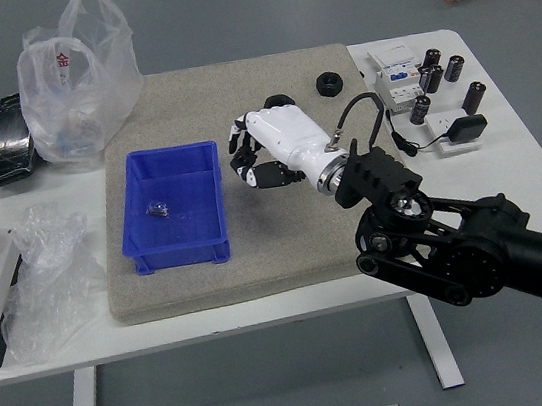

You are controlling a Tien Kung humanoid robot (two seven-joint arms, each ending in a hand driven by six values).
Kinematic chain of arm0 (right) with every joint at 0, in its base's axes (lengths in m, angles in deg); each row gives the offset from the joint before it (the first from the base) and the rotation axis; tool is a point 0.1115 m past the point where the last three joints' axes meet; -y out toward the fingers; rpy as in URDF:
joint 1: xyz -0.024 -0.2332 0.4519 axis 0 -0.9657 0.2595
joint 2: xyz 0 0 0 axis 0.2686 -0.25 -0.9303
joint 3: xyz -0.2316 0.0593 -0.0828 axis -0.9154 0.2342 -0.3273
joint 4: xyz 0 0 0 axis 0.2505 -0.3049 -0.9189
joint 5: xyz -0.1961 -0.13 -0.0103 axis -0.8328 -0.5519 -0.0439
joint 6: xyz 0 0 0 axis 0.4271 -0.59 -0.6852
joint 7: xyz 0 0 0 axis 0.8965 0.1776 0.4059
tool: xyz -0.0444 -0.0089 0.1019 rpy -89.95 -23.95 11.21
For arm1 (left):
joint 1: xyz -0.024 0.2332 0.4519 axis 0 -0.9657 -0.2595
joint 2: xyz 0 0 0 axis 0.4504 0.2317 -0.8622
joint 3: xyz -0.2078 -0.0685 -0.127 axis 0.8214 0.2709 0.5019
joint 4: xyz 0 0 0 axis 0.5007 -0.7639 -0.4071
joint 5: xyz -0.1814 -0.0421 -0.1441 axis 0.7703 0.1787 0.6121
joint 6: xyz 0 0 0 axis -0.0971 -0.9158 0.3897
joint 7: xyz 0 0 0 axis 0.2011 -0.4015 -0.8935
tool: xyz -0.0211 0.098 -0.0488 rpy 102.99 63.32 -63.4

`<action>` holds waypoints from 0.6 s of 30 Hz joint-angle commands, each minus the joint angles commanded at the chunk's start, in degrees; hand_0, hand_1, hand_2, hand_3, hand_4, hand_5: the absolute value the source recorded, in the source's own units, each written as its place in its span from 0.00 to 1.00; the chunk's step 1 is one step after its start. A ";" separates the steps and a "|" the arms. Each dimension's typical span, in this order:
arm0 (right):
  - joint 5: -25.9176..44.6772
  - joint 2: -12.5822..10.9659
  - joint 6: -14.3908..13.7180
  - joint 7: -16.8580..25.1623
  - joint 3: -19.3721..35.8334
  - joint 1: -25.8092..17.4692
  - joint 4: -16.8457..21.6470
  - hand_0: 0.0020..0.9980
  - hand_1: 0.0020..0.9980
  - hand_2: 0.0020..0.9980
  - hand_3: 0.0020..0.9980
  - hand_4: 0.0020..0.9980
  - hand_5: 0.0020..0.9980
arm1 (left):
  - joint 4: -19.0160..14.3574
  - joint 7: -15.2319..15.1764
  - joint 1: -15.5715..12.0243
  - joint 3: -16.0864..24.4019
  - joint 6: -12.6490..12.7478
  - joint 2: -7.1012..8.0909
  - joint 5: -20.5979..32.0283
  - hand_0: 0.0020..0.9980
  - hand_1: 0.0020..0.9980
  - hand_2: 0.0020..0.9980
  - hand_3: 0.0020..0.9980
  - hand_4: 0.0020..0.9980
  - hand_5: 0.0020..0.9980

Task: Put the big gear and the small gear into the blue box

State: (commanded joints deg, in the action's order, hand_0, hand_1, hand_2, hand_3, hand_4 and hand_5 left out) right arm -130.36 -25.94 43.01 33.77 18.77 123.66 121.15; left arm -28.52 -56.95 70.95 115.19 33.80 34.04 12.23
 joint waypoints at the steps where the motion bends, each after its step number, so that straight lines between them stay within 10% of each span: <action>1: 0.03 0.42 0.09 0.18 -0.68 0.60 0.02 0.34 0.49 0.38 0.50 0.51 0.00 | -0.01 0.04 -0.01 0.03 0.00 0.01 -0.04 0.63 0.47 0.51 0.64 0.63 0.28; 16: 2.54 5.28 2.61 0.86 -11.57 3.90 -7.60 0.38 0.58 0.59 0.54 0.52 0.00 | -0.23 0.74 -0.48 0.69 -0.03 -0.45 -0.78 0.63 0.47 0.51 0.64 0.63 0.28; 17: 2.84 5.33 3.07 0.67 -11.84 3.89 -8.02 0.46 0.79 0.87 0.87 0.60 0.15 | -0.23 0.76 -0.48 0.72 -0.04 -0.45 -0.83 0.63 0.47 0.51 0.64 0.63 0.28; 18: 3.02 5.37 3.40 0.48 -12.01 3.88 -8.29 0.46 0.79 0.87 0.87 0.60 0.15 | -0.23 0.76 -0.47 0.73 -0.04 -0.45 -0.85 0.63 0.47 0.51 0.64 0.63 0.28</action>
State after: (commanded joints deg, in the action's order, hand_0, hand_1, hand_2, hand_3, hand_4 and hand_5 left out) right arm -127.34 -20.57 46.41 34.24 6.76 127.54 112.86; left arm -28.75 -56.19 70.48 115.92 33.77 33.59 11.39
